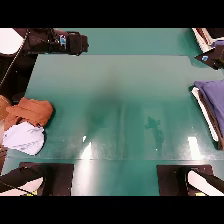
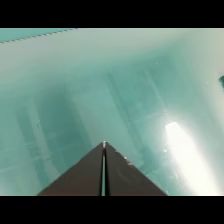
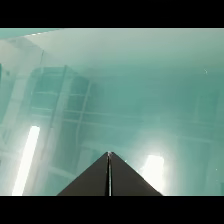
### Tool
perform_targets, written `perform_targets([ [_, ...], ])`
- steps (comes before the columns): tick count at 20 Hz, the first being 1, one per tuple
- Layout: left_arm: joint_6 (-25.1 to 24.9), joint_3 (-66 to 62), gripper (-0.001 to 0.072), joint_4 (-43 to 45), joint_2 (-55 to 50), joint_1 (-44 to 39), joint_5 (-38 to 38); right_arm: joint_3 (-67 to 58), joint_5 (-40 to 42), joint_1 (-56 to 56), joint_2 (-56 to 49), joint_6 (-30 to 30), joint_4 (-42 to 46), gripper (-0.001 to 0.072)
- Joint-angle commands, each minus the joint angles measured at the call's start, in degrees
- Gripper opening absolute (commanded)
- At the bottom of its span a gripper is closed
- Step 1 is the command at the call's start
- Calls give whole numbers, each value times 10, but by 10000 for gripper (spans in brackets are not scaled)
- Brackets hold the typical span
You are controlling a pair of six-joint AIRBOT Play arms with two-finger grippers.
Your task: Fold the shirts.
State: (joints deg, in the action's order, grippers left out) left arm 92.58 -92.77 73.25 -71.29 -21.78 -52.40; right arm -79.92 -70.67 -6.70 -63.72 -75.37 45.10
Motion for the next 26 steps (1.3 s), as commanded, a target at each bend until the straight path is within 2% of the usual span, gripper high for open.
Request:
perform_targets([
  [1, 0, 0, 26, 0, 0, 0, 0, 0, 0, 0, 0, 0, 0, 19],
  [11, 0, 0, 26, 0, 0, 0, 1, 0, 0, 0, 0, 0, 0, 19],
  [13, -1, 0, 26, 5, -2, 2, 60, 0, -3, 0, 0, 0, 0, 19],
  [14, -7, -3, 26, 15, 1, 7, 56, 0, -3, 0, 0, 0, 0, 19],
  [18, -11, 0, 25, 171, 37, 81, -139, 0, -3, 0, 0, 0, 1, 19],
  [20, -11, 27, 26, 238, 57, 132, -212, 0, -3, 0, 0, 0, 1, 19],
  [22, -11, 71, 26, 270, 65, 184, -274, 0, -3, 0, 0, 0, 1, 19],
  [24, -11, 136, 30, 270, 66, 233, -300, 0, -4, 0, 0, 0, 1, 19],
  [25, -11, 173, 211, 270, 66, 249, -297, 0, -4, 0, 0, 0, 1, 19],
  [26, -10, 216, 567, 269, 66, 263, -286, 0, -4, 0, 0, 0, 1, 19],
])
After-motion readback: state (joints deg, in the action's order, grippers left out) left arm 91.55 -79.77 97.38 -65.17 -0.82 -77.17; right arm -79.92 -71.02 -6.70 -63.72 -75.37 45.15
